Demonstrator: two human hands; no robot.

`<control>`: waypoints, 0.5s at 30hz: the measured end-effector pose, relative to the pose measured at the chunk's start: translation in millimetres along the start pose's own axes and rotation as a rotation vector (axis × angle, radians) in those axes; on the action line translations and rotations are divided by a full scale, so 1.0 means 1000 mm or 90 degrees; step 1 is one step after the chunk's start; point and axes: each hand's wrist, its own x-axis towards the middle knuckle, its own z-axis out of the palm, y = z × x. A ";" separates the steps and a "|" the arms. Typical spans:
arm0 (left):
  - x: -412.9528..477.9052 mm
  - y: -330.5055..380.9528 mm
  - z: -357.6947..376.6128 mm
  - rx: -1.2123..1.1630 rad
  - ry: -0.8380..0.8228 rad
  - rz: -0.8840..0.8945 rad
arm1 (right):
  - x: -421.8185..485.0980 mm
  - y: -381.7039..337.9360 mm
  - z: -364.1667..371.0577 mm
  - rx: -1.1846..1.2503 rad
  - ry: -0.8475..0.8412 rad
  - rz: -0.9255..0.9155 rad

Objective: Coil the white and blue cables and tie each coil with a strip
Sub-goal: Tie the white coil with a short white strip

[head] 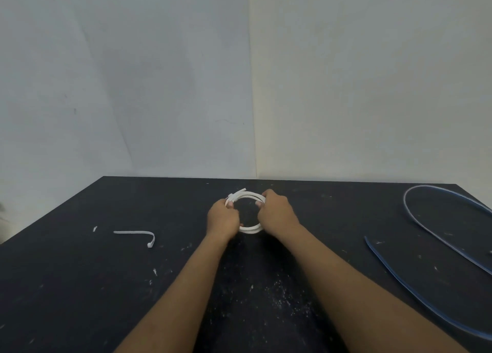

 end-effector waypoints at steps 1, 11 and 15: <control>0.005 -0.003 -0.003 0.074 0.011 0.010 | 0.003 -0.001 0.005 -0.066 -0.010 -0.008; 0.035 -0.014 -0.015 0.405 0.046 0.021 | 0.027 -0.011 0.033 -0.069 -0.017 0.017; 0.032 -0.020 -0.019 0.381 0.086 0.022 | 0.025 -0.009 0.034 -0.046 -0.017 0.019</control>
